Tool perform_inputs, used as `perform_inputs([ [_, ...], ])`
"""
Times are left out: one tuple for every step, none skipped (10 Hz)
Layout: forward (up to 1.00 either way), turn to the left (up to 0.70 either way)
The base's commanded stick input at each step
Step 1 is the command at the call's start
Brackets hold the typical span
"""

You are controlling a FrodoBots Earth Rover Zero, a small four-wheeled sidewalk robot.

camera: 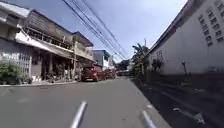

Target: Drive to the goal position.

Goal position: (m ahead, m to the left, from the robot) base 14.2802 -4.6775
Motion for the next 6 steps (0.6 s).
perform_inputs([
  [1.00,-0.18],
  [1.00,-0.01],
  [1.00,0.00],
  [1.00,0.00],
  [1.00,0.00],
  [1.00,0.00],
])
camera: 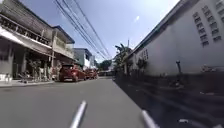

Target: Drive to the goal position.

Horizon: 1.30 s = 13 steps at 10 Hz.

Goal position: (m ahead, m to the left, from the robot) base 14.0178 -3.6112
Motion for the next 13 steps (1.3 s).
perform_inputs([
  [1.00,0.00],
  [1.00,0.00],
  [1.00,0.00],
  [1.00,0.00],
  [1.00,-0.02],
  [1.00,-0.30],
  [1.00,-0.40],
  [1.00,-0.40],
  [1.00,-0.40],
  [1.00,-0.26],
  [1.00,-0.10],
  [1.00,-0.03],
  [1.00,-0.01],
])
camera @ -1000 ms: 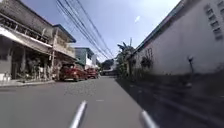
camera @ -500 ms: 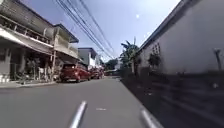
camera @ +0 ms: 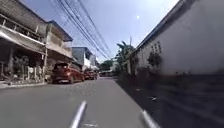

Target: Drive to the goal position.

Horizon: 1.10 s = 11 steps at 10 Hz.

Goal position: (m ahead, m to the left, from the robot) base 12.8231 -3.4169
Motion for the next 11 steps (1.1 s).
perform_inputs([
  [1.00,0.00],
  [1.00,0.00],
  [1.00,0.00],
  [1.00,0.00],
  [1.00,-0.03],
  [1.00,-0.04],
  [1.00,-0.08],
  [1.00,-0.28],
  [1.00,-0.40],
  [1.00,-0.40],
  [1.00,-0.40],
])
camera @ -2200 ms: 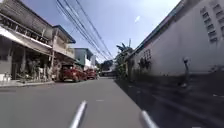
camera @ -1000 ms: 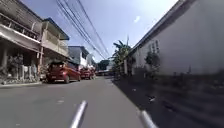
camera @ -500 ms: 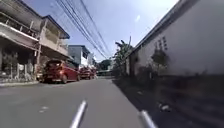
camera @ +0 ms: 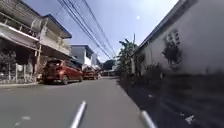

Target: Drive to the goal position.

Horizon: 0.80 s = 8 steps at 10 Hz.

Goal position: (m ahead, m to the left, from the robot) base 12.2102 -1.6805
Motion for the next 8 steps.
perform_inputs([
  [1.00,-0.40],
  [1.00,-0.34],
  [1.00,-0.21],
  [1.00,-0.04],
  [1.00,0.00],
  [1.00,0.00],
  [1.00,0.00],
  [1.00,0.00],
])
